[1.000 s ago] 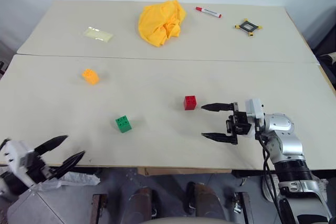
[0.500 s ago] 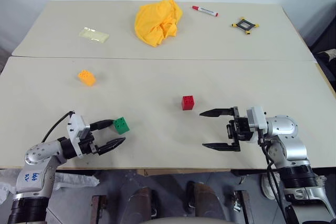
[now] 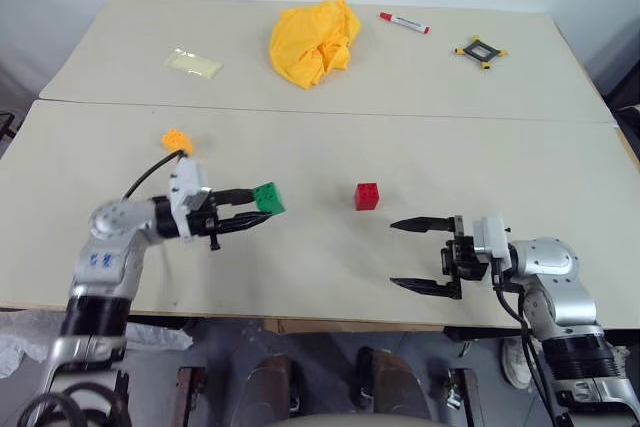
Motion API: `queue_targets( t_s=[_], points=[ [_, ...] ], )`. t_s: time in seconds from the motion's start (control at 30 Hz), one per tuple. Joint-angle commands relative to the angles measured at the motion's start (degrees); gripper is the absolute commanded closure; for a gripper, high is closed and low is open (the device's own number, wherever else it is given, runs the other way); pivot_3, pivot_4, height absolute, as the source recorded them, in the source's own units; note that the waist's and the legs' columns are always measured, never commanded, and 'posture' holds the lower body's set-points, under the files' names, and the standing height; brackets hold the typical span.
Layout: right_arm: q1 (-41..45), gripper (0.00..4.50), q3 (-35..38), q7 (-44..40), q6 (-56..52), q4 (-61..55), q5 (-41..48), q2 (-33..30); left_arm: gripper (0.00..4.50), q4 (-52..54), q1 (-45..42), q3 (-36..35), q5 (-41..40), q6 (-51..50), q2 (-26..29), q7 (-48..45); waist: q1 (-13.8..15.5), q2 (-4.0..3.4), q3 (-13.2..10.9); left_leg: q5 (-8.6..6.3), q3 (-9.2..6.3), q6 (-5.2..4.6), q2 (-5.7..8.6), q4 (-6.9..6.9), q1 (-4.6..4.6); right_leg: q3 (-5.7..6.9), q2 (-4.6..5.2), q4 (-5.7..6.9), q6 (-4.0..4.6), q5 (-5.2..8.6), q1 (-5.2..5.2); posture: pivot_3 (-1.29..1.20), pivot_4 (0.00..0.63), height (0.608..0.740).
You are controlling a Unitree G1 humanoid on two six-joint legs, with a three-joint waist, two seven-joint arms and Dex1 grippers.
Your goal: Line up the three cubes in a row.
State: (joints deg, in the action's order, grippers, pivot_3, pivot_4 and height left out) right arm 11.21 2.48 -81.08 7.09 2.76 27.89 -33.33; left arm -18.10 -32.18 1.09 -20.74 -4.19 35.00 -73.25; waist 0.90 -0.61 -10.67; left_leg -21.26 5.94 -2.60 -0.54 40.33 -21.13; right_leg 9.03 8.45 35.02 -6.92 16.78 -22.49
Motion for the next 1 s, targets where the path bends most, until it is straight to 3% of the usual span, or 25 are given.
queue_targets(
  t_s=[0.03, 0.2, 0.3, 0.5, 0.83, 1.0],
  points=[
    [-1.30, 0.00, 1.95, 1.63, -0.42, -3.78, 1.22, -1.33, 3.00, -14.89, -8.53, 4.08, 5.68, 8.52, -1.73, -5.90, 0.01, 0.01, 0.00, 0.00, 0.01, 0.00, 0.10, 0.00, -0.01, 0.00, -0.03, -0.01, 0.00, 0.00, -0.01, 0.00, 0.150, 0.740],
    [-5.24, 0.00, 4.94, 5.15, -0.67, -7.93, 1.59, -2.42, 3.00, -39.32, -21.46, 6.43, 12.70, 20.30, -6.12, -6.84, -0.10, 0.06, -0.03, 0.00, 0.00, 0.00, 0.28, -0.03, -0.10, 0.05, -0.04, -0.05, -0.01, 0.01, -0.07, 0.00, 0.150, 0.740],
    [-8.75, 0.00, 6.71, 7.04, -0.63, -10.74, 1.73, -3.06, 3.00, -47.58, -25.56, 6.46, 15.14, 23.77, -7.97, -6.47, 0.20, 0.15, -0.07, 0.00, -0.01, -0.01, 0.32, -0.04, -0.13, 0.06, -0.02, -0.05, -0.03, 0.00, -0.07, 0.00, 0.150, 0.740],
    [-13.80, 0.00, 8.40, 10.99, -0.68, -15.20, 1.52, -3.02, 3.00, -54.28, -28.77, 5.78, 18.78, 26.99, -10.20, -4.30, 0.46, 0.21, -0.07, 0.02, -0.06, -0.07, 0.35, -0.02, -0.12, 0.05, 0.04, -0.02, -0.05, -0.01, -0.05, 0.00, 0.150, 0.740],
    [-17.23, 0.00, 8.16, 13.54, -1.38, -18.38, 1.74, -3.48, 3.00, -56.56, -30.80, 3.28, 20.24, 25.15, -12.27, -4.30, 0.59, 0.26, -0.05, 0.08, -0.15, -0.18, 0.46, 0.00, -0.12, 0.06, 0.14, -0.02, -0.13, -0.06, 0.02, 0.00, 0.150, 0.740],
    [-15.74, 0.00, 7.07, 13.01, -2.15, -17.81, 1.91, -3.82, 1.38, -56.30, -30.38, 1.92, 20.55, 25.99, -12.25, -2.75, 0.41, 0.32, -0.08, 0.08, -0.15, -0.17, 0.45, 0.00, -0.13, 0.06, 0.13, -0.03, -0.13, -0.06, 0.01, 0.00, 0.150, 0.740]
  ],
)
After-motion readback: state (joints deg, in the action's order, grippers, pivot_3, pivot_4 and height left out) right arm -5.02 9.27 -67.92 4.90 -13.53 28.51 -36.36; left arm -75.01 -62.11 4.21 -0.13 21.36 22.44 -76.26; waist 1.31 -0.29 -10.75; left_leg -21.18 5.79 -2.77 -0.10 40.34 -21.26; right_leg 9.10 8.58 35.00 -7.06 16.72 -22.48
